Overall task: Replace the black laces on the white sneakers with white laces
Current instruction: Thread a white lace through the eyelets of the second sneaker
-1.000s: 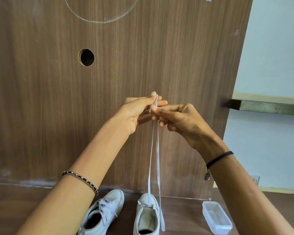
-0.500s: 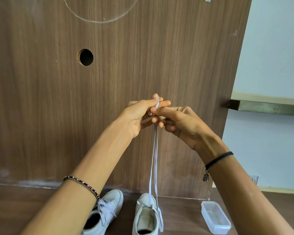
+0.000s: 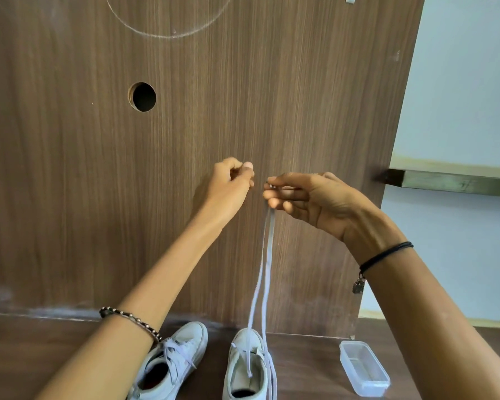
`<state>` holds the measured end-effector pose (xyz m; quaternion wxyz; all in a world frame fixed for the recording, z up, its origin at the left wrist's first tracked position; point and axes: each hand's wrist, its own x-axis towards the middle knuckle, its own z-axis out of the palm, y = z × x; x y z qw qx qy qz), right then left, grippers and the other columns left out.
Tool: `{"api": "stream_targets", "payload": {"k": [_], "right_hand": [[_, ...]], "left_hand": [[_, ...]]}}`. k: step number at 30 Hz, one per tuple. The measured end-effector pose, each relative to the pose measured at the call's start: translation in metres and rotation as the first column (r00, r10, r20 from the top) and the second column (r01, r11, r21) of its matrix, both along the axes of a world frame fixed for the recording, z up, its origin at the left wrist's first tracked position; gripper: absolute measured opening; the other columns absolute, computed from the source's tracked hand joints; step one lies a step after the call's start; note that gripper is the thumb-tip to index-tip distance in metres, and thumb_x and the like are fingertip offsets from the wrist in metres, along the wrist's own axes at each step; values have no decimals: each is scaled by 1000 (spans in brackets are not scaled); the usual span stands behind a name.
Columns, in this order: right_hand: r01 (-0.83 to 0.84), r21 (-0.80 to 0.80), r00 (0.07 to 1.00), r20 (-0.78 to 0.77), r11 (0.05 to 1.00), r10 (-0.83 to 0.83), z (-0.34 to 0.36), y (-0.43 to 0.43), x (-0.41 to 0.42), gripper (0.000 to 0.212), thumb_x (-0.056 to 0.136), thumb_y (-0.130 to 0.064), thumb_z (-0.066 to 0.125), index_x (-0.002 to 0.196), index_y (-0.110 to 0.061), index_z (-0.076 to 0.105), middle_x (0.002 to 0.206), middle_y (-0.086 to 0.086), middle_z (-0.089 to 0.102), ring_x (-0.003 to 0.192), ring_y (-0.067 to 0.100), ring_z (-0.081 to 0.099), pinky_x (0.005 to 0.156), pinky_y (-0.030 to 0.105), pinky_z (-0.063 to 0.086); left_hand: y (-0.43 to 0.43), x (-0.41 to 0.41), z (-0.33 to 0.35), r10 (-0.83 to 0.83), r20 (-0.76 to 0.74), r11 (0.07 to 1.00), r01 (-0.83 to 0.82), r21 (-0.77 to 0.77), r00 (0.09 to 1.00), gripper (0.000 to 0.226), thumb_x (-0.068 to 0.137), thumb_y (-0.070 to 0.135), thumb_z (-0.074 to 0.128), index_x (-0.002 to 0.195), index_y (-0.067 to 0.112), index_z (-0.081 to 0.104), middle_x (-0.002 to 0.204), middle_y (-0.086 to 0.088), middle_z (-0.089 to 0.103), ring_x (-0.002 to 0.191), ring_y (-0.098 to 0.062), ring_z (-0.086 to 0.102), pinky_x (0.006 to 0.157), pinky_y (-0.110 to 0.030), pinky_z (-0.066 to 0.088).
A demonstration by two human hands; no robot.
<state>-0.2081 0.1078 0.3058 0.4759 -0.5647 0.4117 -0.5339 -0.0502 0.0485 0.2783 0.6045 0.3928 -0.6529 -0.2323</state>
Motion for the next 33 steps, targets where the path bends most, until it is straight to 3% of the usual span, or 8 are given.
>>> {"api": "stream_targets", "payload": {"k": [3,7,12,14,16,25,30,33], "right_hand": [[-21,33,1000,11,999,21,5,1,0,19,95,-10,69,108,3,74,86,14,77,62,13,72,51,14,54],[-36,50,999,17,998,36,6,2,3,10,94,-8,69,100,-2,74,85,14,77,62,13,71,50,14,54],[-28,22,995,99,999,26,7,1,0,15,97,-6,65,104,5,72,82,16,75,60,14,71,53,15,57],[-31,-35,985,168,999,36,12,0,-4,12,97,-5,64,101,4,71,80,14,72,59,12,70,53,14,56],[-56,-113,960,268,992,85,20,-2,-9,10,99,-5,61,100,2,69,81,12,70,62,11,68,52,13,54],[34,-412,792,566,910,227,42,-12,-26,9,100,-4,61,99,-1,69,88,12,72,74,15,72,64,18,57],[106,-427,691,681,898,242,35,-14,-37,7,98,-2,63,96,-2,69,88,10,73,76,15,73,66,19,58],[108,-406,671,703,907,235,23,-19,-43,6,98,-4,64,97,-2,70,87,9,72,75,13,72,66,18,58]], "left_hand": [[6,2,4,-211,132,965,227,-128,969,29,109,27,46,110,15,72,104,6,74,102,0,66,94,-17,48],[7,-3,6,-376,135,926,375,31,917,44,108,47,40,112,18,73,107,3,76,109,2,65,100,-19,42],[2,-9,1,-478,-7,875,477,81,878,49,109,44,36,85,17,70,72,-1,64,79,-16,64,88,-30,51],[-3,-10,-4,-555,-114,826,562,46,824,45,110,36,38,85,11,65,62,4,48,63,-13,53,81,-35,47],[-5,-9,-7,-592,-189,793,608,37,784,37,110,31,39,87,10,58,59,8,36,54,-10,42,86,-41,41],[-12,-9,-59,-579,-211,771,613,172,788,31,108,32,42,87,14,56,62,7,35,57,-12,45,91,-36,52],[-31,-2,-128,-559,-44,785,545,296,828,30,106,40,40,90,16,47,65,7,35,61,-10,48,108,-39,48],[-42,0,-165,-509,-79,796,504,335,857,33,103,43,41,91,13,47,64,9,37,61,-10,47,103,-38,50]]}}
